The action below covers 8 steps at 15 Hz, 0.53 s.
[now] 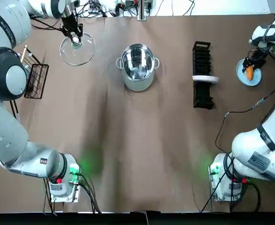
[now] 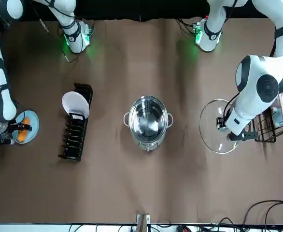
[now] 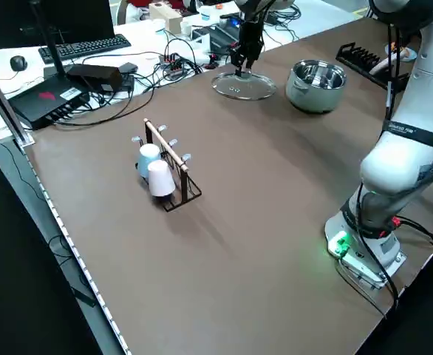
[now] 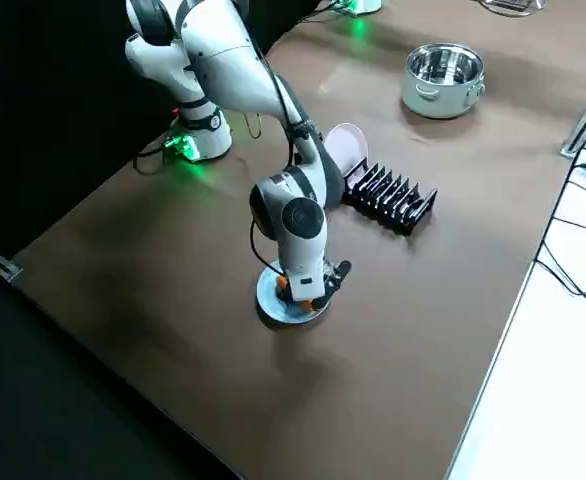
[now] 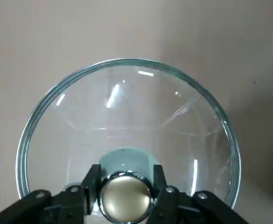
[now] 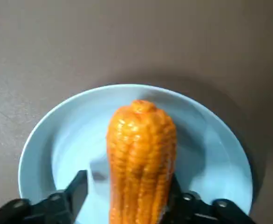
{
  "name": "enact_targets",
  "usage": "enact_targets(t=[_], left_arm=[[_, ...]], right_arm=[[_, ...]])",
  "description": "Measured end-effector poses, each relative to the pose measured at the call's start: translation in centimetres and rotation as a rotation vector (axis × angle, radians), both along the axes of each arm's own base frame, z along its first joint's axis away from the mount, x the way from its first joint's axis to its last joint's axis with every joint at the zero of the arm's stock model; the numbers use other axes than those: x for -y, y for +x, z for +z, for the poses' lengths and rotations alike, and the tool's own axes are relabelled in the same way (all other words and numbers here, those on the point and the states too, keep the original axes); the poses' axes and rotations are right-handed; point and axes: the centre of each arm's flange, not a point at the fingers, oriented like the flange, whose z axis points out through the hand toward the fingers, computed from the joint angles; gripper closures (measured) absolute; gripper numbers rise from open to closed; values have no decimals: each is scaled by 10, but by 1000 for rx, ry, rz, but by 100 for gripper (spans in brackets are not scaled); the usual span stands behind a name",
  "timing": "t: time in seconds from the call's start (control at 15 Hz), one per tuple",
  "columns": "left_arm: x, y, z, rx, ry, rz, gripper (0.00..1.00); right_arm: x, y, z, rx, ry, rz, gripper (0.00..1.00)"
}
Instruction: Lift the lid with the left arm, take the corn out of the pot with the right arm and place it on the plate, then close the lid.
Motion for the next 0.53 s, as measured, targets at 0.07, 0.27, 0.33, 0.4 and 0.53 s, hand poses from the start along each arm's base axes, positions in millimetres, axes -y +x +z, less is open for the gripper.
enact_targets(t=[0.07,0.27,0.33,0.4,0.53], left_arm=[[0,0,0,1,0,0,50],[2,1,2,10,-3,3,50],[5,1,4,13,-5,2,50],[10,0,7,18,-8,3,50],[22,-3,16,29,-14,19,50]], right_arm=[[-1,1,0,1,1,4,7],[0,5,7,15,-6,6,0],[0,8,12,25,-11,8,0],[0,11,20,35,-16,10,0],[-1,18,45,40,-30,31,0]])
